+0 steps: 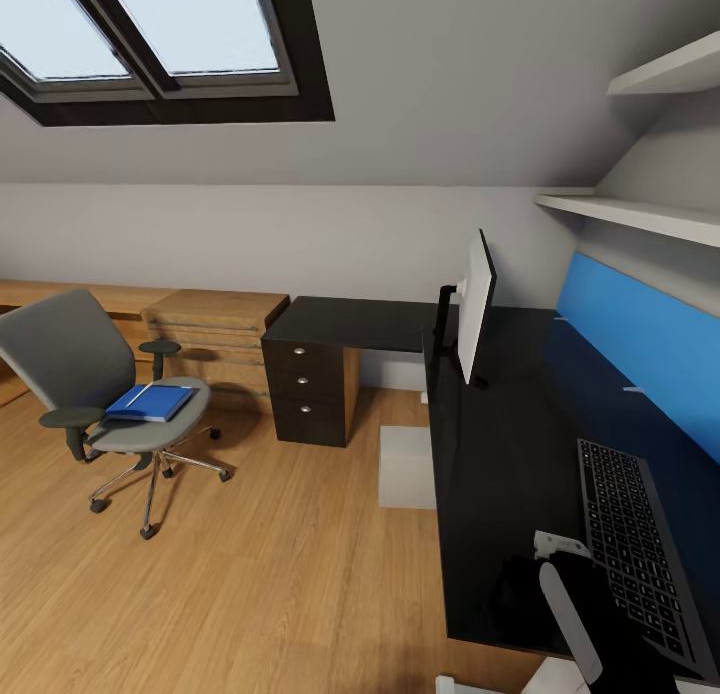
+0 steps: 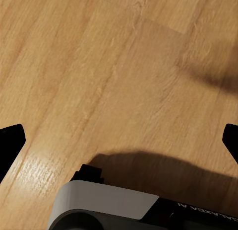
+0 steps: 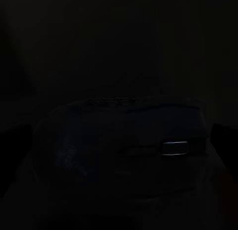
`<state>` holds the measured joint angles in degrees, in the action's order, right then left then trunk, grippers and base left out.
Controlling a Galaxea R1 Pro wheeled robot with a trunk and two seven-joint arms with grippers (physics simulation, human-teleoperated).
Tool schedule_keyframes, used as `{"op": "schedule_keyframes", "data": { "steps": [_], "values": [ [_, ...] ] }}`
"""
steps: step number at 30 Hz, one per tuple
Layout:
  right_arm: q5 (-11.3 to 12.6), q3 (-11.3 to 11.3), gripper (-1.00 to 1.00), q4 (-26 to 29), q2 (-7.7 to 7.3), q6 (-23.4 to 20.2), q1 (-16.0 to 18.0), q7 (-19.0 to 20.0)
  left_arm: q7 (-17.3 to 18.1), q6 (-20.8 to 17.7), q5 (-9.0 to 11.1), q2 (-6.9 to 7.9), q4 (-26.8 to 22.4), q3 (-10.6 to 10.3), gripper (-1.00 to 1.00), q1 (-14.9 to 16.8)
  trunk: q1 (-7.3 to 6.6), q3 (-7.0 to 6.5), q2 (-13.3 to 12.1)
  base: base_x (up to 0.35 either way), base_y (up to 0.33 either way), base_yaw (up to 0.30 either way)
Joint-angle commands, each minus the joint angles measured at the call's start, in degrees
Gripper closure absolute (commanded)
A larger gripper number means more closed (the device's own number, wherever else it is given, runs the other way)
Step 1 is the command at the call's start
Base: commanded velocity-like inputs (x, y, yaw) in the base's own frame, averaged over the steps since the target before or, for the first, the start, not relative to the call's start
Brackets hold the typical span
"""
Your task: In the bedroom, organize the workspace by keeping the computer under the desk, ensuring the monitor is on the desk, placing the keyboard on the desk next to the monitor, placing the mouse on the desk next to the keyboard, moving the folder from the swivel chair onto the desk next to the mouse, stacking the notebook on top of the folder with the pen on top of the notebook, and positioning the swivel chair next to the desk.
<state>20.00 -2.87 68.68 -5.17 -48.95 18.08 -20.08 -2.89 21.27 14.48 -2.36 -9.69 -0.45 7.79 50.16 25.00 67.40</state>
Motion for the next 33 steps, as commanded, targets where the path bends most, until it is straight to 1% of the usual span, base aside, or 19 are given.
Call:
{"op": "schedule_keyframes", "data": {
  "steps": [1,15,31,33],
  "values": [
    [0.83,0.04,1.00,0.05,-0.02,-0.10,0.03,-0.51,-0.18,0.18,0.11,-0.01,0.02,-0.08,-1.00,0.03,0.00,0.06,0.04,0.000,0.000,0.000],
    [0.83,0.04,1.00,0.05,-0.02,-0.09,0.03,-0.49,-0.16,0.18,0.11,0.02,0.02,-0.04,-1.00,0.03,0.00,0.06,0.04,0.000,0.000,0.000],
    [1.26,0.25,1.00,0.69,0.07,0.20,0.03,-0.14,-0.18,0.18,0.11,0.00,0.02,0.01,-1.00,0.03,-3.51,-2.81,-6.38,0.000,0.000,0.000],
    [1.28,0.24,1.00,1.56,0.20,0.23,0.03,-0.17,-0.18,0.18,0.11,0.05,0.02,0.01,-1.00,0.03,-3.95,-3.17,-7.18,0.000,0.000,0.000]
  ]
}}
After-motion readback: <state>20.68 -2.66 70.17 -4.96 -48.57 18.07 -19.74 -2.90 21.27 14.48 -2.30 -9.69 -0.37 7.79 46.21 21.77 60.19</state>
